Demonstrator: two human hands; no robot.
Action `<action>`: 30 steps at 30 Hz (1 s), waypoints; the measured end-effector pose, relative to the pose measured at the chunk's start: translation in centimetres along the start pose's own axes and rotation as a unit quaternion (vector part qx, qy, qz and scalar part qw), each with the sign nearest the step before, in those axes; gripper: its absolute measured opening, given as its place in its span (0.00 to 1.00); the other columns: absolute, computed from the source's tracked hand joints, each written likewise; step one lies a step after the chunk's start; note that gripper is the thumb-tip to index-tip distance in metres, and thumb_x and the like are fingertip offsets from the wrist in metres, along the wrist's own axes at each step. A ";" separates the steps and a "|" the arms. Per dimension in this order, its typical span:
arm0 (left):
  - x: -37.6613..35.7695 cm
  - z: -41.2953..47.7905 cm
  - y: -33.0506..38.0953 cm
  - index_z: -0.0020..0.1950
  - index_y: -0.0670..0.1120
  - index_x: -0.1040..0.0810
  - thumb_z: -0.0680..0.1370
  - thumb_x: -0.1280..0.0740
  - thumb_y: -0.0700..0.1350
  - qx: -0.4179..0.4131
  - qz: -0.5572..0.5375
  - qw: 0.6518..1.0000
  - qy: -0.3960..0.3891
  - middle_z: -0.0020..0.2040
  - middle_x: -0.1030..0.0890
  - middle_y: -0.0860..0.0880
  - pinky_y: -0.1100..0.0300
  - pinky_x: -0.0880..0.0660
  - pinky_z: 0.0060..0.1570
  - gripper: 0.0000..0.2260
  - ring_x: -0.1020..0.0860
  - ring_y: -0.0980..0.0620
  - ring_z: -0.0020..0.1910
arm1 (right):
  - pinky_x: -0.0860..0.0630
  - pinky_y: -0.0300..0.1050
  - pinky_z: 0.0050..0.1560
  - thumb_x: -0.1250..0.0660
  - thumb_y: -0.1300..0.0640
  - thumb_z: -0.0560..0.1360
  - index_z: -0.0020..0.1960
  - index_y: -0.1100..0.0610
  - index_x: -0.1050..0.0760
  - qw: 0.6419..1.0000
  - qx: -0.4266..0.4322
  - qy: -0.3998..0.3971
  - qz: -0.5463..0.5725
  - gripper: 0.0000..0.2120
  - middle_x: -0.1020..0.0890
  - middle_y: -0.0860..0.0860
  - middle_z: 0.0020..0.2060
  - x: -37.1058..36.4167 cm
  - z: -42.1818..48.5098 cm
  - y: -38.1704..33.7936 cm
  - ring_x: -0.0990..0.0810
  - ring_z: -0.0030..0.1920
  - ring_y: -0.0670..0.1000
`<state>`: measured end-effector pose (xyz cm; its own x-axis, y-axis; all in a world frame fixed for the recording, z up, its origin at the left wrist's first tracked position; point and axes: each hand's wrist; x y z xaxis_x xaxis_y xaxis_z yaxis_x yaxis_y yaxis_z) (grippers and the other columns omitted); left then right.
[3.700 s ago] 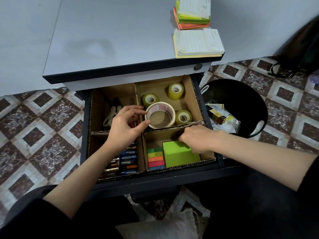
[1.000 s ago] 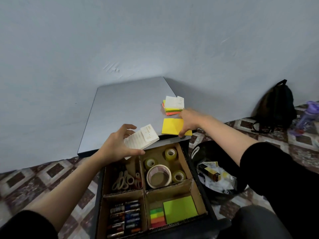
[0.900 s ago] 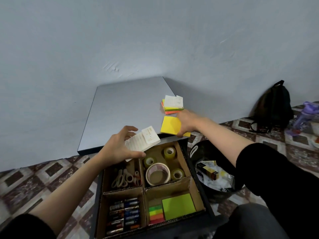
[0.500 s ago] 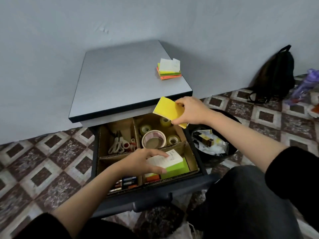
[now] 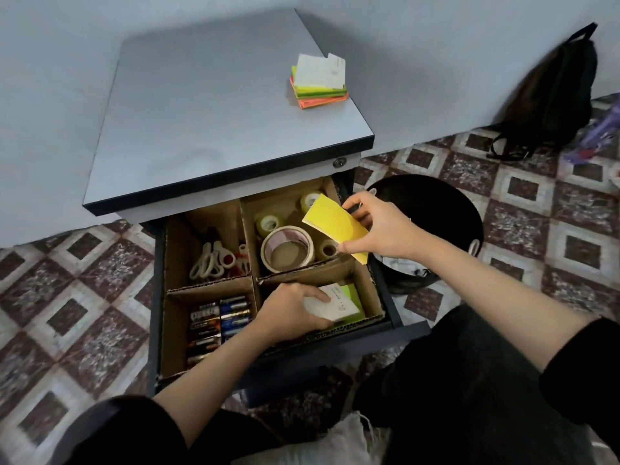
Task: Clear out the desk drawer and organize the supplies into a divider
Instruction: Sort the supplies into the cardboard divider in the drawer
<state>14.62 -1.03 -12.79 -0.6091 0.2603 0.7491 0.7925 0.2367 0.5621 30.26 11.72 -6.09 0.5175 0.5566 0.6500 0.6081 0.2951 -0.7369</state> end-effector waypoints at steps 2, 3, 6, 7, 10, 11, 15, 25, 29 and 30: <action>-0.9 0.4 0.0 0.56 0.52 0.19 0.66 0.24 0.48 0.005 0.008 1.000 0.009 0.59 0.21 0.54 0.64 0.31 0.58 0.18 0.25 0.56 0.59 | 0.25 0.53 0.56 0.22 0.53 0.63 0.62 0.53 0.32 1.000 0.003 -0.001 0.005 0.31 0.24 0.52 0.52 0.1 0.2 0.0 0.24 0.52 0.53; -1.2 0.5 0.0 0.56 0.51 0.19 0.66 0.24 0.48 0.005 0.005 1.000 0.014 0.59 0.20 0.53 0.64 0.30 0.58 0.19 0.25 0.56 0.58 | 0.25 0.53 0.56 0.22 0.53 0.63 0.62 0.53 0.32 1.000 0.005 -0.003 0.007 0.31 0.24 0.51 0.53 0.1 0.2 0.1 0.24 0.52 0.52; -1.7 1.0 -0.1 0.54 0.50 0.17 0.64 0.22 0.49 -0.003 -0.022 1.000 0.022 0.58 0.19 0.51 0.61 0.30 0.60 0.19 0.24 0.54 0.59 | 0.25 0.51 0.55 0.22 0.53 0.63 0.62 0.53 0.33 1.000 0.007 -0.008 0.014 0.32 0.25 0.50 0.52 0.1 0.4 0.3 0.25 0.52 0.51; -1.8 1.1 -0.1 0.54 0.51 0.17 0.63 0.21 0.50 -0.006 -0.021 1.000 0.017 0.59 0.20 0.51 0.61 0.31 0.62 0.20 0.24 0.55 0.60 | 0.26 0.50 0.55 0.22 0.53 0.63 0.62 0.52 0.33 1.000 0.006 -0.010 0.014 0.31 0.25 0.50 0.52 0.1 0.6 0.4 0.25 0.53 0.51; -1.9 1.3 0.1 0.56 0.51 0.18 0.66 0.24 0.54 -0.018 -0.006 1.000 0.003 0.64 0.25 0.53 0.66 0.37 0.66 0.20 0.29 0.57 0.65 | 0.26 0.47 0.54 0.22 0.52 0.64 0.62 0.52 0.33 1.000 0.005 -0.012 0.013 0.31 0.25 0.50 0.53 0.2 0.8 0.5 0.25 0.53 0.50; -1.9 1.4 0.1 0.56 0.51 0.18 0.68 0.25 0.54 -0.024 -0.009 1.000 -0.001 0.65 0.26 0.53 0.67 0.38 0.65 0.19 0.30 0.58 0.65 | 0.26 0.46 0.54 0.22 0.52 0.64 0.62 0.51 0.33 1.000 0.004 -0.013 0.014 0.31 0.25 0.50 0.53 0.3 0.9 0.4 0.25 0.53 0.50; -1.5 1.7 0.3 0.61 0.52 0.22 0.76 0.33 0.49 -0.054 -0.003 0.998 -0.045 0.67 0.26 0.52 0.61 0.36 0.67 0.14 0.31 0.56 0.67 | 0.28 0.43 0.52 0.22 0.51 0.63 0.64 0.51 0.33 1.000 0.002 -0.021 0.008 0.33 0.24 0.50 0.56 0.2 1.2 0.7 0.26 0.53 0.49; 4.0 -2.7 -2.7 0.50 0.42 0.19 0.76 0.39 0.44 -0.225 0.018 0.959 0.173 0.51 0.20 0.49 0.64 0.27 0.54 0.11 0.24 0.56 0.52 | 0.29 0.43 0.58 0.22 0.50 0.63 0.67 0.41 0.33 0.978 0.037 -0.193 -0.072 0.36 0.25 0.47 0.58 1.2 -0.4 -0.8 0.27 0.58 0.47; 6.5 -2.3 -6.1 0.55 0.42 0.21 0.76 0.40 0.47 -0.158 0.068 0.950 0.262 0.54 0.22 0.46 0.58 0.26 0.54 0.14 0.25 0.51 0.54 | 0.37 0.42 0.48 0.26 0.44 0.66 0.67 0.38 0.35 0.928 0.083 -0.235 -0.276 0.32 0.27 0.46 0.57 0.5 -1.1 -2.8 0.35 0.54 0.46; 6.5 -2.1 -6.5 0.58 0.43 0.22 0.76 0.40 0.49 -0.129 0.059 0.956 0.256 0.56 0.23 0.46 0.55 0.26 0.55 0.15 0.26 0.50 0.56 | 0.35 0.43 0.50 0.26 0.43 0.65 0.67 0.38 0.35 0.920 0.087 -0.243 -0.295 0.32 0.26 0.47 0.58 0.2 -1.2 -3.4 0.35 0.55 0.47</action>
<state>5.58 -2.83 -10.88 -0.4718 -0.2375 0.8491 0.8764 -0.0216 0.4810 29.00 9.89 -3.20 -0.2290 0.5283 0.8176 0.5692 0.7540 -0.3278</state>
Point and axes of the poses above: each hand's wrist, its own z-axis towards the middle knuckle, its own x-axis out of the back of the hand, y = z × x
